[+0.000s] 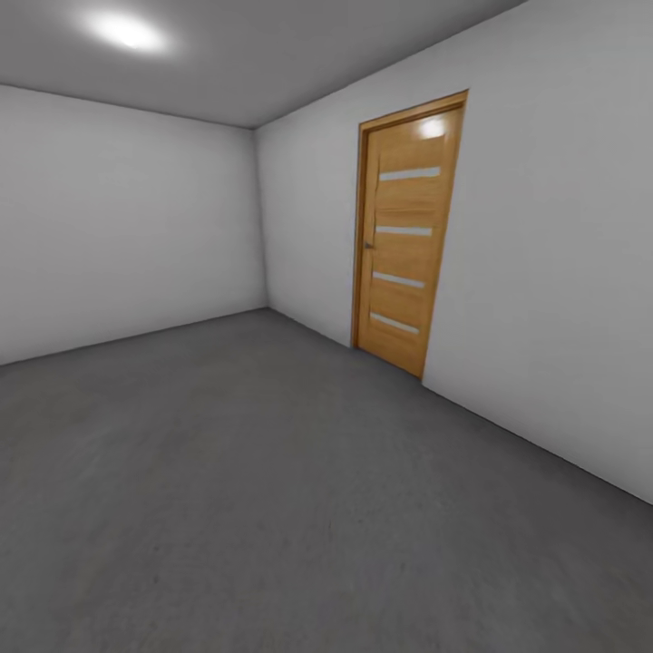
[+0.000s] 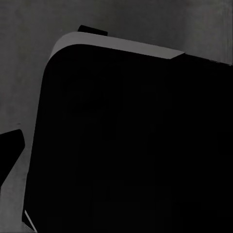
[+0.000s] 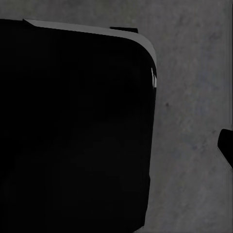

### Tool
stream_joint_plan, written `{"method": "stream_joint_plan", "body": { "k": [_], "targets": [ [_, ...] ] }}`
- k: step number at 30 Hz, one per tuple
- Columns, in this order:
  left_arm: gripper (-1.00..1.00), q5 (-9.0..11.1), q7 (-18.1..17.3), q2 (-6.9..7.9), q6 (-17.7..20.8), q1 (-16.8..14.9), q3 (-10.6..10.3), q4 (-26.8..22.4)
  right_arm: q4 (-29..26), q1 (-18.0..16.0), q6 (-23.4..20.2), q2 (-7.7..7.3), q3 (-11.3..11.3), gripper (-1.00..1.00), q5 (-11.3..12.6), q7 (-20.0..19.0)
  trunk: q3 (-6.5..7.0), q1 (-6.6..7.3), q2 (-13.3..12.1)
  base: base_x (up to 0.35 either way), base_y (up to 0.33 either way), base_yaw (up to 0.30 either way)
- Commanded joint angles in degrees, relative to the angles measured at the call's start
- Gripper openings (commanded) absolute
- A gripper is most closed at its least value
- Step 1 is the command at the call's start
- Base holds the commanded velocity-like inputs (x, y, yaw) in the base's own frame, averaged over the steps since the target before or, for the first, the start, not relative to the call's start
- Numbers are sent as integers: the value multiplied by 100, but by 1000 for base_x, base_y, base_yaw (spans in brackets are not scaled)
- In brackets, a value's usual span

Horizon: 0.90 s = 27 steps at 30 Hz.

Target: Move the two storage containers from the living room to the garage. In the garage, place one container on the floor and stack the other container on top of it (either order is fine).

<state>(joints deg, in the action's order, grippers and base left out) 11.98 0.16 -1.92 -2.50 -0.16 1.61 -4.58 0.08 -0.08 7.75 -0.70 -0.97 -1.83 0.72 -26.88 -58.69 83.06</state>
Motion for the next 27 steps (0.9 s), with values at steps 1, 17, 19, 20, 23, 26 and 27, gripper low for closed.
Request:
{"method": "stream_joint_plan", "body": {
  "k": [1, 17, 19, 20, 23, 26, 27],
  "targets": [
    [100, 25, 2, -2, -15, -2, 12, 1, 1, -1, 16, -1, -8, 100, -19, 7, -5, -3, 2, 323, 0, 0],
    [100, 19, 2, -7, -23, -2, 19, 18, 1, -1, 16, -1, -8, 100, -19, 7, -5, -3, 2, 323, 0, 0],
    [100, 21, 2, -4, -23, -2, 17, 18, 1, -1, 16, -1, -8, 100, -19, 7, -5, -3, 2, 323, 0, 0],
    [100, 22, 2, -3, -23, -2, 13, 19, 1, -1, 16, -1, -8, 100, -19, 7, -5, -3, 2, 323, 0, 0],
    [100, 21, 2, -8, -23, -2, 9, 19, 1, -1, 16, -1, -8, 100, -19, 7, -5, -3, 2, 323, 0, 0],
    [100, 1, 2, -16, -23, -2, -13, 23, 1, -1, 16, -1, -8, 100, -19, 7, -5, -3, 2, 323, 0, 0],
    [100, -2, 2, -16, -23, -2, -17, 22, 1, -1, 16, -1, -8, 100, -19, 7, -5, -3, 2, 323, 0, 0]
  ]
}}
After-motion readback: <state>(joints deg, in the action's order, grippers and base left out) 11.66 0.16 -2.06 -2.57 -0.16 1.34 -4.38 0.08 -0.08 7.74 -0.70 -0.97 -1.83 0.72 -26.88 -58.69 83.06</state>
